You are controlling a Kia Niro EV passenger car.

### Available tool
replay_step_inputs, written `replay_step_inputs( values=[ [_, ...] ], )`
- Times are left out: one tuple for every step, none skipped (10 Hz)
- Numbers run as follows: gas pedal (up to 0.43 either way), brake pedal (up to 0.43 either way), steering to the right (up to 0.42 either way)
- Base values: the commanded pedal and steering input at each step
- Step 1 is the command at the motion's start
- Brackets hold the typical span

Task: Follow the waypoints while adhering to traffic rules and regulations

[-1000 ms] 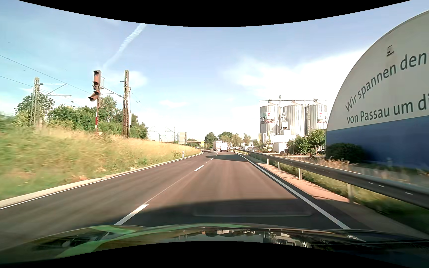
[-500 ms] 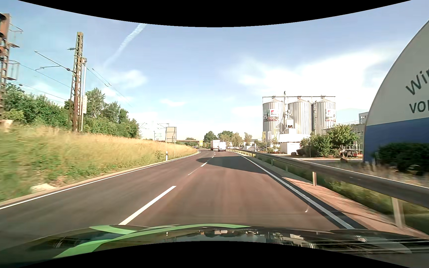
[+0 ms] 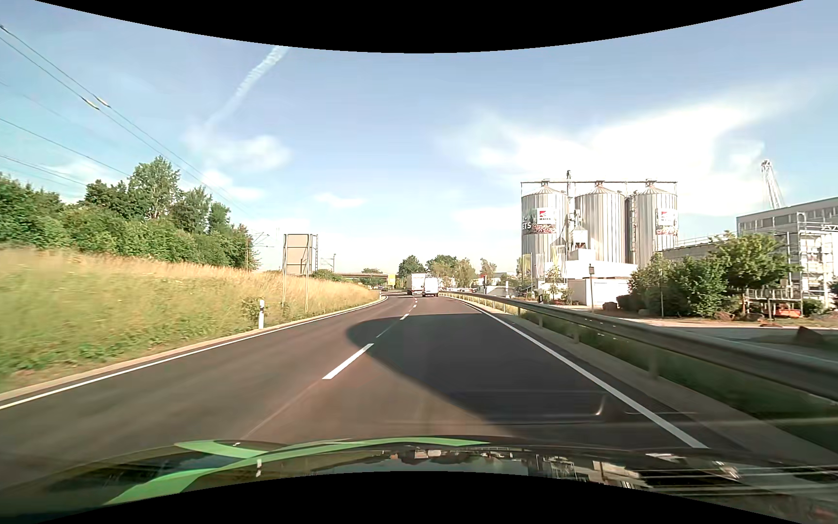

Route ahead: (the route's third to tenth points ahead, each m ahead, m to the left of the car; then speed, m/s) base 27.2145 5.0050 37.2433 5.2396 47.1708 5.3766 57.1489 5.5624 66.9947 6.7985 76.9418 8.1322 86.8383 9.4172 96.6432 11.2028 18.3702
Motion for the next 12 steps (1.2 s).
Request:
replay_step_inputs(
  values=[
    [0.059, 0.0, -0.002],
    [0.059, 0.0, -0.002],
    [0.059, 0.0, -0.003],
    [0.059, 0.0, -0.003],
    [0.059, 0.0, -0.004],
    [0.059, 0.0, -0.004],
    [0.059, 0.0, -0.005],
    [0.059, 0.0, -0.004],
    [0.059, 0.0, -0.005],
    [0.067, 0.0, -0.005],
    [0.079, 0.0, -0.006],
    [0.079, 0.0, -0.009]
  ],
)
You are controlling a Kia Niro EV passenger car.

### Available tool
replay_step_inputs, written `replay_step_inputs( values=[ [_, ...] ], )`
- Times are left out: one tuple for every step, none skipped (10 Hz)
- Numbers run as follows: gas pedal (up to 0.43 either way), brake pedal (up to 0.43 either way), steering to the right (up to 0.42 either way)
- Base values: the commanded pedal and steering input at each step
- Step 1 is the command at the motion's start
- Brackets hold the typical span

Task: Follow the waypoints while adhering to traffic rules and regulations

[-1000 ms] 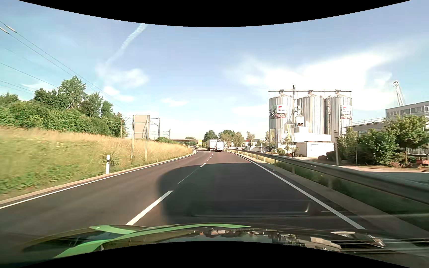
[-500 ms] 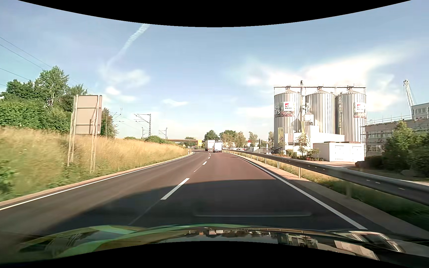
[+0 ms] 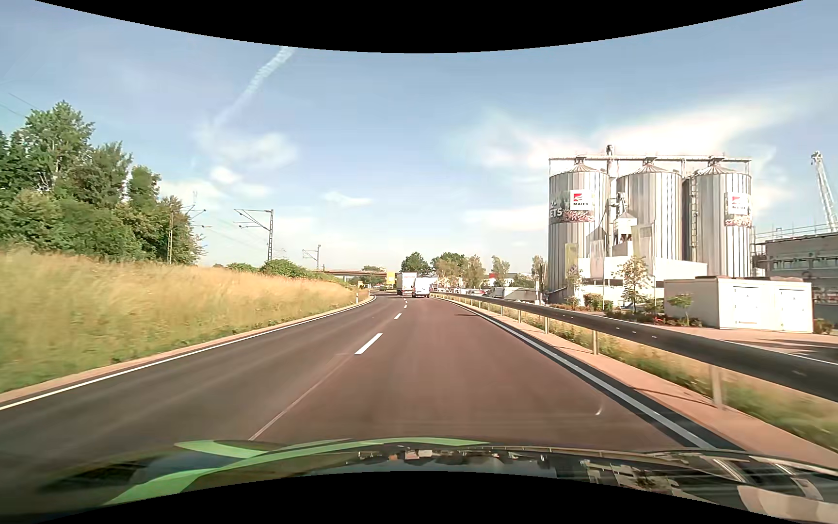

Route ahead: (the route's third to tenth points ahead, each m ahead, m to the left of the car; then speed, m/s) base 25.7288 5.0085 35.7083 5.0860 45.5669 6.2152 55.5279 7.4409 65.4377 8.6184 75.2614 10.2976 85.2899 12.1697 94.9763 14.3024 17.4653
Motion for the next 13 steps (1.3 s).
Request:
replay_step_inputs(
  values=[
    [0.098, 0.0, -0.01],
    [0.118, 0.0, -0.01],
    [0.138, 0.0, -0.01],
    [0.15, 0.0, -0.01],
    [0.15, 0.0, -0.01],
    [0.169, 0.0, -0.011],
    [0.177, 0.0, -0.011],
    [0.177, 0.0, -0.012],
    [0.177, 0.0, -0.012],
    [0.177, 0.0, -0.012],
    [0.177, 0.0, -0.012],
    [0.169, 0.0, -0.012],
    [0.15, 0.0, -0.012]
  ],
)
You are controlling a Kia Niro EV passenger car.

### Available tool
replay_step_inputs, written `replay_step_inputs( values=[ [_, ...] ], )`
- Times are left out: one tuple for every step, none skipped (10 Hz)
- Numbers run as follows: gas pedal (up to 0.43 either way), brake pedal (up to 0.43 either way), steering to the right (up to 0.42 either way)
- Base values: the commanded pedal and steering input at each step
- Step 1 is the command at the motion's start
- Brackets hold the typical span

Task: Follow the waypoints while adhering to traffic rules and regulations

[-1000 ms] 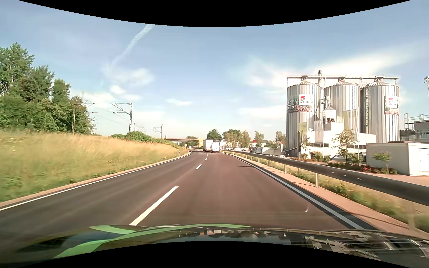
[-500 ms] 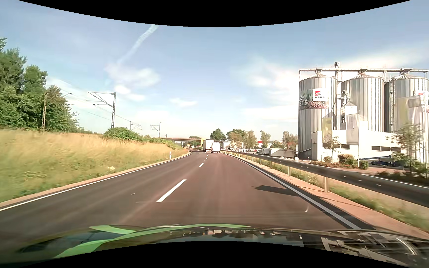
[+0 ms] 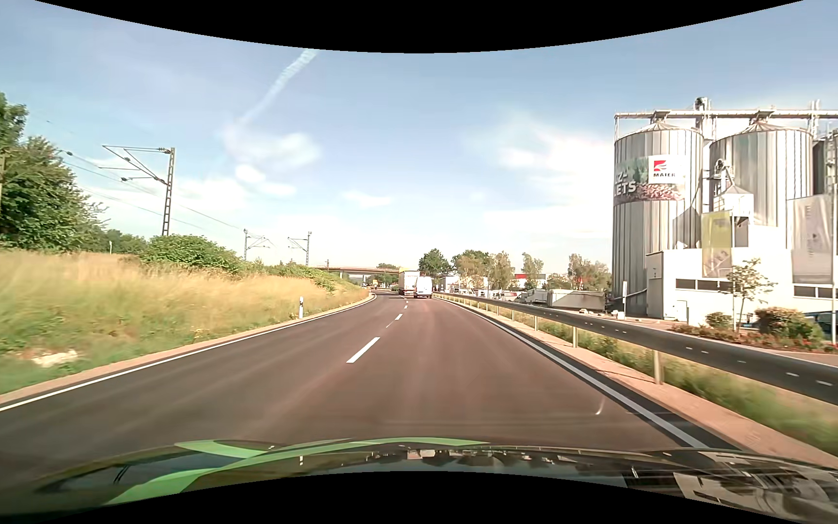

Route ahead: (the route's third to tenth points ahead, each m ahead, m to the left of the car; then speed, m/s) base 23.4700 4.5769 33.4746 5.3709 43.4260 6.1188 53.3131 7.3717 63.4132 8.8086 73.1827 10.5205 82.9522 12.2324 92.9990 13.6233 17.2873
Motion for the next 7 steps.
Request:
replay_step_inputs(
  values=[
    [0.118, 0.0, -0.012],
    [0.11, 0.0, -0.011],
    [0.11, 0.0, -0.011],
    [0.11, 0.0, -0.011],
    [0.118, 0.0, -0.011],
    [0.118, 0.0, -0.01],
    [0.118, 0.0, -0.01]
  ],
)
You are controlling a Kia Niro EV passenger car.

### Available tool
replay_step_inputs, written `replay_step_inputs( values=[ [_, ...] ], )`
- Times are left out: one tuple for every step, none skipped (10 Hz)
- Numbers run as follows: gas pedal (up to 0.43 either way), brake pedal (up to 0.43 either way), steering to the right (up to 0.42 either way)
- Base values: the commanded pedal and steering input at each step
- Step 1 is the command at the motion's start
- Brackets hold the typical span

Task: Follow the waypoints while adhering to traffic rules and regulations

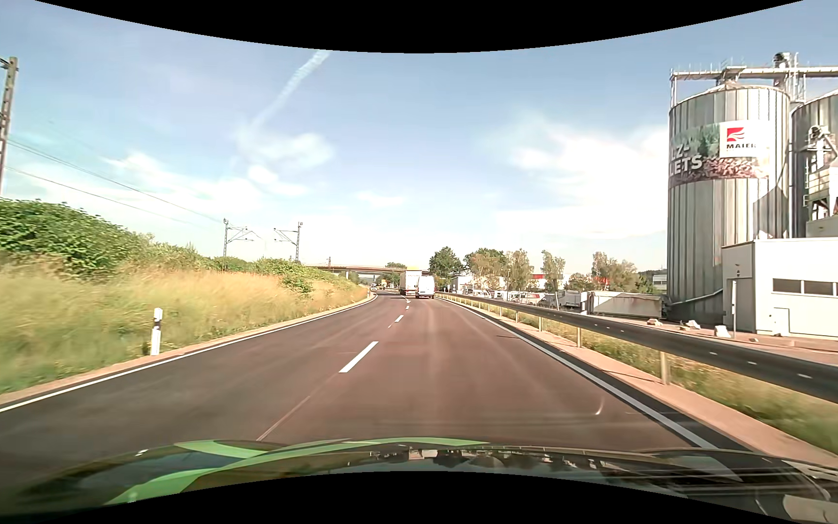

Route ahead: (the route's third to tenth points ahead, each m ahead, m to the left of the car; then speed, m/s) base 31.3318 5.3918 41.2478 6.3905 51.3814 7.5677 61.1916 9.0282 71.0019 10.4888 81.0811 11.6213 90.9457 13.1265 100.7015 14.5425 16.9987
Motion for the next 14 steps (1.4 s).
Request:
replay_step_inputs(
  values=[
    [0.118, 0.0, -0.01],
    [0.118, 0.0, -0.01],
    [0.15, 0.0, -0.01],
    [0.177, 0.0, -0.01],
    [0.209, 0.0, -0.01],
    [0.22, 0.0, -0.01],
    [0.22, 0.0, -0.01],
    [0.22, 0.0, -0.01],
    [0.22, 0.0, -0.01],
    [0.22, 0.0, -0.01],
    [0.22, 0.0, -0.01],
    [0.197, 0.0, -0.01],
    [0.157, 0.0, -0.01],
    [0.13, 0.0, -0.01]
  ],
)
